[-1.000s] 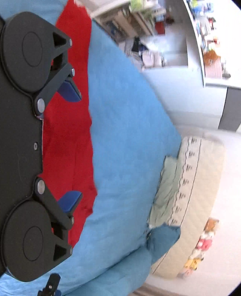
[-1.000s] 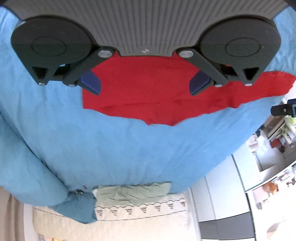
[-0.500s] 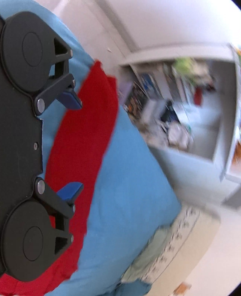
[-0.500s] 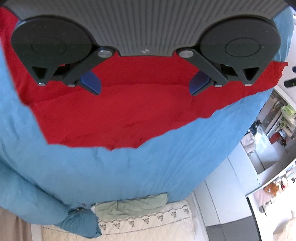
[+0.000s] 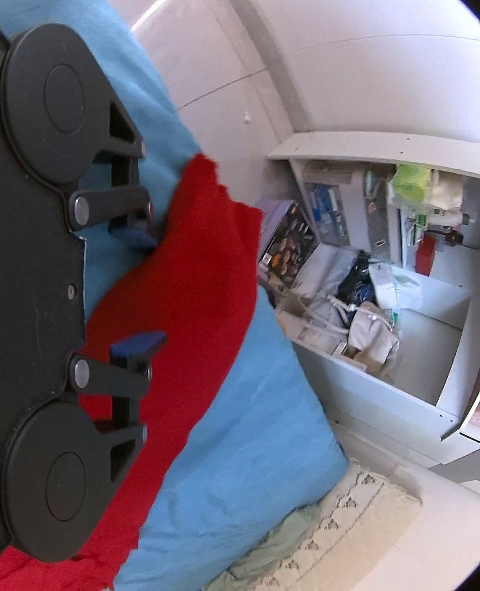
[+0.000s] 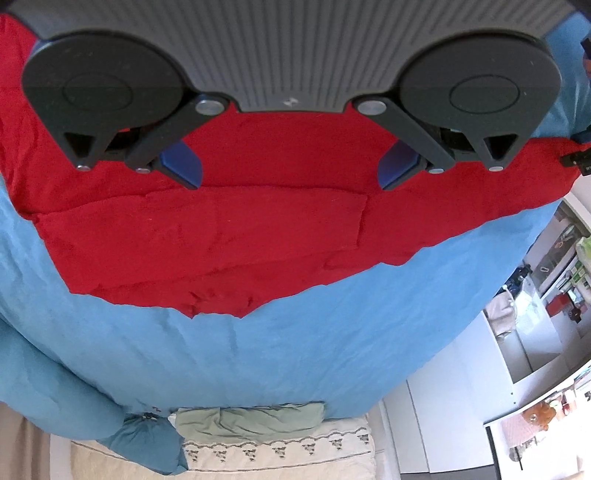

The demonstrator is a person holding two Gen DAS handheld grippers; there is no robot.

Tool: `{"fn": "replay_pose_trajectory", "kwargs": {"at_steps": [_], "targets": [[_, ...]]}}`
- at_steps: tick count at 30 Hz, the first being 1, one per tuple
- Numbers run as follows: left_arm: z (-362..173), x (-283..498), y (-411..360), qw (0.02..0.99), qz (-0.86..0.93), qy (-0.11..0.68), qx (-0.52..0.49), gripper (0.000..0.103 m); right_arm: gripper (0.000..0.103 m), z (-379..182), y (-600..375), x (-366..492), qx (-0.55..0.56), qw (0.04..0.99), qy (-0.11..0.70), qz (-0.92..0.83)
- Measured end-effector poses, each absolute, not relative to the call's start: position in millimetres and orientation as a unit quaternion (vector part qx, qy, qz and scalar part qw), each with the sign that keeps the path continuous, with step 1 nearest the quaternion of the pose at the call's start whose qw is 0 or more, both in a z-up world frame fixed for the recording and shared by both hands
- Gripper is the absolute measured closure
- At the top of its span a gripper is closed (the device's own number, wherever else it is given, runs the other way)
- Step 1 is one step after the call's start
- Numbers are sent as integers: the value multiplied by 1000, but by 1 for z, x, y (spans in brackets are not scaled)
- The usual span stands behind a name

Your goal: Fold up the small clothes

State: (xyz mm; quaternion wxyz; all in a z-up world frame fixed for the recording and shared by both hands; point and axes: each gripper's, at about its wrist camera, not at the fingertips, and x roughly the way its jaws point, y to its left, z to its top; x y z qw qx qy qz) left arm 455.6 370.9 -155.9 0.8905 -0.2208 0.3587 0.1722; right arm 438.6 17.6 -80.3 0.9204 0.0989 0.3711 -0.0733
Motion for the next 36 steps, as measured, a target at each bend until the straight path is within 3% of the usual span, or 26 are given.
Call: {"fn": "replay_pose_trajectory", "kwargs": {"at_steps": [3, 5, 13, 23, 28, 36], "targets": [[-156, 460, 378, 887, 187, 356, -225, 91, 0, -82, 16, 438, 107, 919, 371, -80], [-154, 463, 380, 887, 187, 356, -225, 96, 0, -83, 12, 440, 112, 918, 371, -82], [-93, 464, 322, 929, 147, 309, -145, 98, 0, -79, -15, 440, 135, 920, 360, -78], [0, 481, 119, 973, -16, 228, -42, 98, 0, -53, -104, 430, 181, 925, 325, -70], [-13, 494, 0, 971, -80, 223, -8, 98, 0, -47, -172, 423, 178, 927, 321, -75], [-104, 508, -129, 938, -118, 325, -13, 98, 0, -71, -273, 407, 193, 910, 353, -98]]}}
